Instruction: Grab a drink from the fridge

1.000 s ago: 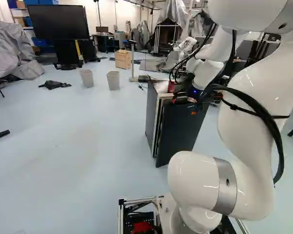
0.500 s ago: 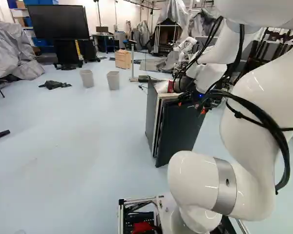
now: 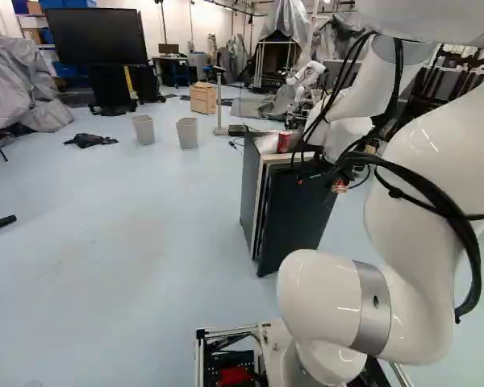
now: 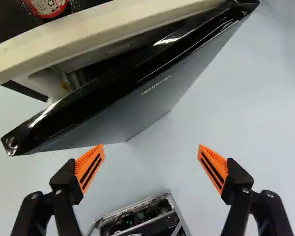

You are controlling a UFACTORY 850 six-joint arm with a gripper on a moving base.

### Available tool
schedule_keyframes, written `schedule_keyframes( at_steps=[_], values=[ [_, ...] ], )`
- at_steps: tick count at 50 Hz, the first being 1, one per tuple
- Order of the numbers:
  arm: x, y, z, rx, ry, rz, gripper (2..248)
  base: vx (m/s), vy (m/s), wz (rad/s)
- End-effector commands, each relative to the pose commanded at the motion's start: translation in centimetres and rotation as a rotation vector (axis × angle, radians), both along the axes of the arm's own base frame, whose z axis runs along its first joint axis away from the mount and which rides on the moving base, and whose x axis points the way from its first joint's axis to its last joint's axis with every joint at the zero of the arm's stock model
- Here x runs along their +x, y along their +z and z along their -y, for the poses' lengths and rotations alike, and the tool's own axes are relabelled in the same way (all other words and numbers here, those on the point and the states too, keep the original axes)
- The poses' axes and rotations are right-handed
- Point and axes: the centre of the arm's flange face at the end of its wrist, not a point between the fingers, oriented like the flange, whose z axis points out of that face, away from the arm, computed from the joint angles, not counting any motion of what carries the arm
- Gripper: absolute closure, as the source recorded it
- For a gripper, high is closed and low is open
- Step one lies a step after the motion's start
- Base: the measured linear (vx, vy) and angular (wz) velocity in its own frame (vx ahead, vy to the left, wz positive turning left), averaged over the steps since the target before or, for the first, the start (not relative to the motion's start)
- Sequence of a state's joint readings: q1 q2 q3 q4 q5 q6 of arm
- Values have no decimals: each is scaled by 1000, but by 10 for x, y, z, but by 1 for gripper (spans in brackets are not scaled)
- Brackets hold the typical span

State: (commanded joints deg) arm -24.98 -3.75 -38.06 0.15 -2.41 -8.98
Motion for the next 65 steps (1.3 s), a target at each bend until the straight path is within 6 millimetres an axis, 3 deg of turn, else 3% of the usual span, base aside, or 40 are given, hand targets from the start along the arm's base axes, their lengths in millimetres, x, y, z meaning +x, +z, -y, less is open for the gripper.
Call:
schedule_keyframes(
  at_steps=[37, 50, 65],
  values=[
    [29, -35, 8, -190, 331, 27, 3, 0, 0, 0],
    [35, -50, 10, -184, 354, 7, 3, 0, 0, 0],
    [38, -53, 10, -181, 357, 3, 3, 0, 0, 0]
  ],
)
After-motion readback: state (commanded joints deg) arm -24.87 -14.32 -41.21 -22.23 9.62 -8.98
